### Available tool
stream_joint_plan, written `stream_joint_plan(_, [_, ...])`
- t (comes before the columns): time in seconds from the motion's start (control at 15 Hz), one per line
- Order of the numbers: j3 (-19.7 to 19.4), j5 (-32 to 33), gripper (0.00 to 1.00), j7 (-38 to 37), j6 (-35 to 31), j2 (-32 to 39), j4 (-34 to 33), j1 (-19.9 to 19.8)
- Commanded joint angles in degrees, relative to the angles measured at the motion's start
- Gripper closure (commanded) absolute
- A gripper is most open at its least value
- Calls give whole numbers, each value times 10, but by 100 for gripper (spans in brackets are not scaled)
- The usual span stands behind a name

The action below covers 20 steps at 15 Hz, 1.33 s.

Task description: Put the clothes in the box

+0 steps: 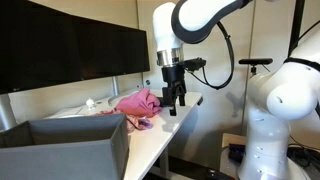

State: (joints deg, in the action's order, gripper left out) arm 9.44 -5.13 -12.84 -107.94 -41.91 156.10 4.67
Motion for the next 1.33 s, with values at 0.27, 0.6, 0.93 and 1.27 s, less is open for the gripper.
stream_joint_plan(0.27, [-1,1,0,0,1,0,-1,1])
stream_joint_plan(0.6, [5,10,0,1,-7,6,-12,1])
stream_joint_plan(0.93, [6,29,0,-3,-24,37,-54,-9])
stream_joint_plan(1.27, [6,37,0,8,-58,84,-93,-5])
